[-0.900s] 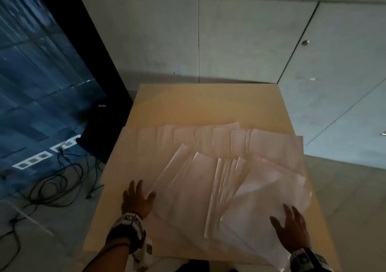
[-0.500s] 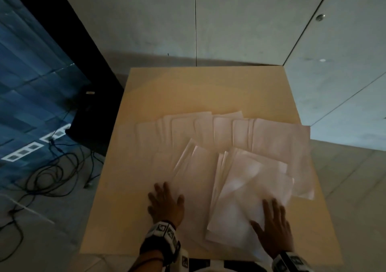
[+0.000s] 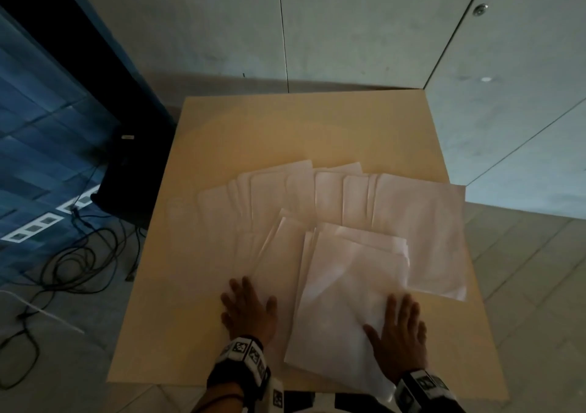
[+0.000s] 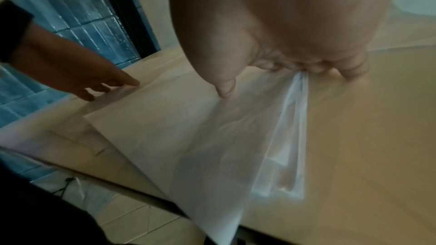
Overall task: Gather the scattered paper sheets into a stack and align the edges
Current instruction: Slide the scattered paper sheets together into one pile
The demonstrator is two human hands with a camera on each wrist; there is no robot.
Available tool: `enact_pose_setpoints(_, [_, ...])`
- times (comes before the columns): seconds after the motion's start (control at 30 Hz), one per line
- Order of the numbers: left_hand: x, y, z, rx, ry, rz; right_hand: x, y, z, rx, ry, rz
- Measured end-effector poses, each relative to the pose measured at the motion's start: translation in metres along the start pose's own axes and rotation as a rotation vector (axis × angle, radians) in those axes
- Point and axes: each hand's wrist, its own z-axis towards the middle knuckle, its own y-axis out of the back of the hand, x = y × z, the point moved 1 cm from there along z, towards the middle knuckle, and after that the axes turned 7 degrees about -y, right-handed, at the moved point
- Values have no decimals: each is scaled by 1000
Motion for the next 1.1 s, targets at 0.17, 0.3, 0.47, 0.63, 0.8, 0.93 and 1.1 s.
enact_pose_setpoints(0.17, [-22,-18,-11,24,3,0,4,-8,1,-33,41,-21])
enact_pose_setpoints(0.3, [-26,-15,-14,63,-3,-13,6,-2,-2,29,62,-42])
enact_pose_setpoints(0.47, [-6,24,-1,-107,-4,-76,-18,46,22,-41,-11,179])
enact_pose_setpoints(0.63, [16,69,47,-171,64,-103,-40,91,86,-160,-100,278])
enact_pose_setpoints(0.8, [18,95,90,-70,98,-68,-31,102,125,-93,-69,186])
enact_pose_setpoints(0.93, [-1,92,105,9,121,-31,-8,91,125,-90,-40,118])
enact_pose_setpoints(1.1, [-49,72,102,40,32,-22,23,82,115,-49,22,153])
